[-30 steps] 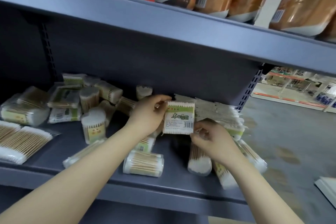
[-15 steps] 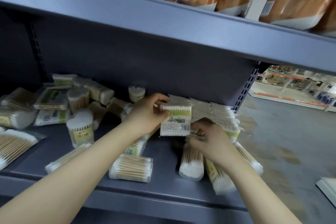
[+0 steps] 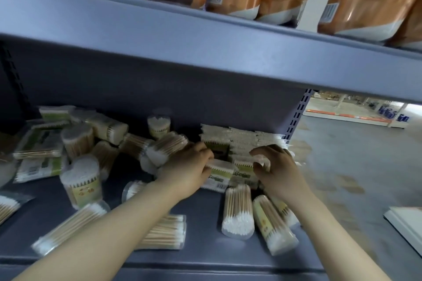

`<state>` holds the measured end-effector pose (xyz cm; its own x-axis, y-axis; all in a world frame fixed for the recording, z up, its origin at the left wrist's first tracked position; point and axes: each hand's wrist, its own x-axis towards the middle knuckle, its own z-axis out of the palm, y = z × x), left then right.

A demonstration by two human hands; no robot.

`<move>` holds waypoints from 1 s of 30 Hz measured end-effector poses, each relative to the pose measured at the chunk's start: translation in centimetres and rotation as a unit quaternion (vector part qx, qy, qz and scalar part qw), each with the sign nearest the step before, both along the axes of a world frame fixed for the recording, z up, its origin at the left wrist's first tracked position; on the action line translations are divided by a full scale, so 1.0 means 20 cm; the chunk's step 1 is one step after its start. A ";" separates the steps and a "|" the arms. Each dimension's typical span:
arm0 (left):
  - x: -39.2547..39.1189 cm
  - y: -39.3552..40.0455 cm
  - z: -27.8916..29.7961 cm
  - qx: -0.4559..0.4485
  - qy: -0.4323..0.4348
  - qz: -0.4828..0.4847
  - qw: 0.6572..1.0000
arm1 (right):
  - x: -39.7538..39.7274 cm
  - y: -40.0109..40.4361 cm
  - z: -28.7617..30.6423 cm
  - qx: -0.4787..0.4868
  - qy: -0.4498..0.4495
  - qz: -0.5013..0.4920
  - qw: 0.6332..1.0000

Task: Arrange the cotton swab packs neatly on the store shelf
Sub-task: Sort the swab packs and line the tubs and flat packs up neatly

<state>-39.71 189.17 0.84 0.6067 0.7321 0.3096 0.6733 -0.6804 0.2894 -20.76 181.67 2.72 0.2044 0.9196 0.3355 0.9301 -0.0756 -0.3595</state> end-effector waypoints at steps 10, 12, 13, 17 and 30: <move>0.01 0.06 -0.04 0.139 0.127 0.002 0.982 | -0.02 0.12 -0.01 -0.155 -0.056 0.063 0.984; 0.03 0.07 -0.03 0.174 0.141 0.016 0.974 | -0.02 0.15 -0.03 -0.175 -0.078 0.062 0.980; 0.04 0.08 -0.03 0.181 0.143 0.015 0.973 | -0.02 0.16 -0.03 -0.180 -0.084 0.060 0.978; 0.07 0.10 -0.03 0.194 0.142 0.031 0.970 | -0.01 0.17 -0.04 -0.177 -0.094 0.064 0.978; 0.12 0.18 -0.03 0.191 0.164 0.050 0.966 | 0.03 0.19 -0.08 -0.155 -0.117 0.081 0.978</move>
